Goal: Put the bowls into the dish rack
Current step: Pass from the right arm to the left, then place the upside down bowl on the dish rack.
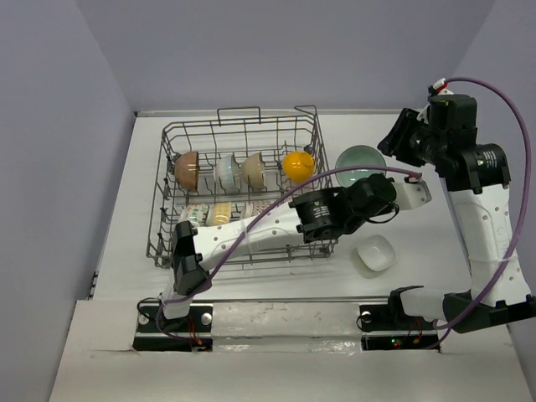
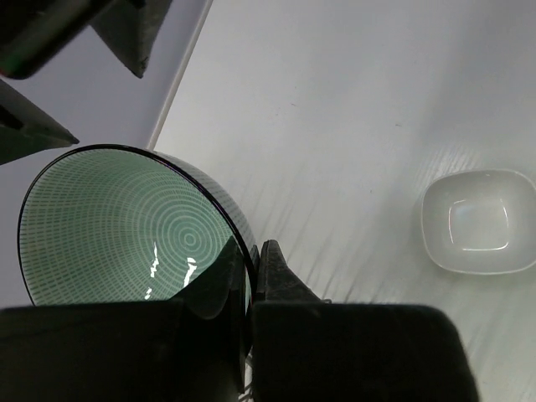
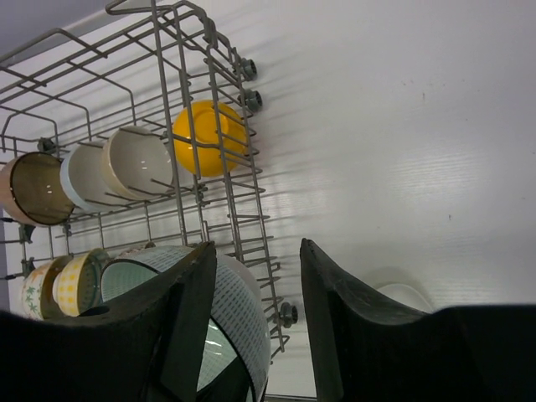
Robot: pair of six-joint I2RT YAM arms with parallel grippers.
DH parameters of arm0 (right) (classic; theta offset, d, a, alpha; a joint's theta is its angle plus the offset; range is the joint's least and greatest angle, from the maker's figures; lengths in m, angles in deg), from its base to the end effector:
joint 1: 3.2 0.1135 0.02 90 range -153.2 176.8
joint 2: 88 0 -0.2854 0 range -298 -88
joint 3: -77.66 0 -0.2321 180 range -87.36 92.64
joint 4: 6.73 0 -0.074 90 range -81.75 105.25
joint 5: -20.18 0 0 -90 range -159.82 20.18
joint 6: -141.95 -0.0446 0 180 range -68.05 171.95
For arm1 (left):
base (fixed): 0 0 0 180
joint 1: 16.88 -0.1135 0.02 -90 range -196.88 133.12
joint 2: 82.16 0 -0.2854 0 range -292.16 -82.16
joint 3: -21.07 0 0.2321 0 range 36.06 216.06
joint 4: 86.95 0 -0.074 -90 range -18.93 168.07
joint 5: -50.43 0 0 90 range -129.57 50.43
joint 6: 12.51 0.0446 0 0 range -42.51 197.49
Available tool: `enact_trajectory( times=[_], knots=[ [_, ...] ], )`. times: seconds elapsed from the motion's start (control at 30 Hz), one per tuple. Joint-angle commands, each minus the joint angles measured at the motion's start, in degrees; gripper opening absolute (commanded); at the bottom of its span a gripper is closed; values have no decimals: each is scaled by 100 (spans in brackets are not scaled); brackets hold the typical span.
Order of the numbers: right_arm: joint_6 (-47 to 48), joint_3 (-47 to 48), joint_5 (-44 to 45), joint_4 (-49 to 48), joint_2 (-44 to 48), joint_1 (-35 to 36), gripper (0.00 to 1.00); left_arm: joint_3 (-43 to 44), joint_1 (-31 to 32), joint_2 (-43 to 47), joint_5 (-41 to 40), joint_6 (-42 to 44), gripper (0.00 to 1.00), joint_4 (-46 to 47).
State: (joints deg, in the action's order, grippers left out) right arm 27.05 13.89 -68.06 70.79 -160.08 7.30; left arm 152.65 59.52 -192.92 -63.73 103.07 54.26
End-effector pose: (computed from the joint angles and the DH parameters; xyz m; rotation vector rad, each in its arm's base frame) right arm 0.1947 0.0347 0.4815 0.2899 2.1513 0.3238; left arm 0.1229 -0.4304 0.4275 1.2493 1.3804 -0.2182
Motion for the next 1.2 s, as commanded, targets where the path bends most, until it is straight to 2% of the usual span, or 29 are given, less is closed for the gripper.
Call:
enact_trajectory(
  times=[0.0, 0.1, 0.33, 0.47, 0.63, 0.77, 0.83, 0.93, 1.03, 1.07, 1.17],
  knots=[
    [-172, 272, 421, -331, 106, -13, 54, -75, 6, 634, -80, 26, 0, 395],
    [-304, 404, 729, -392, 167, -13, 59, -190, -46, 810, -45, -79, 0, 395],
    [-498, 413, 967, -576, 343, -13, 61, -356, -397, 1337, 385, -589, 0, 386],
    [-524, 185, 607, -691, 387, -13, 61, -646, -863, 1759, 991, -1098, 0, 579],
    [-401, -211, -26, -840, 405, -13, 61, -1138, -1785, 2251, 1782, -2038, 0, 983],
    [-243, -562, -851, -989, 431, -13, 60, -2174, -2488, 2778, 3073, -3040, 0, 1817],
    [-199, -834, -1333, -1147, 466, -13, 59, -2796, -2839, 3068, 3617, -3644, 0, 2537],
    [-120, -1115, -1555, -1262, 484, -13, 59, -3230, -3060, 3218, 3848, -4148, 0, 3136],
    [-41, -1326, -1792, -1324, 554, -13, 59, -4053, -3367, 3306, 4111, -4998, 0, 3768],
    [-23, -1397, -1863, -1359, 580, -13, 59, -4275, -3412, 3367, 4139, -5158, 0, 4188],
    [12, -1608, -2012, -1447, 624, 40, 59, -4881, -3456, 3386, 4069, -5458, 0, 4639]
  ],
)
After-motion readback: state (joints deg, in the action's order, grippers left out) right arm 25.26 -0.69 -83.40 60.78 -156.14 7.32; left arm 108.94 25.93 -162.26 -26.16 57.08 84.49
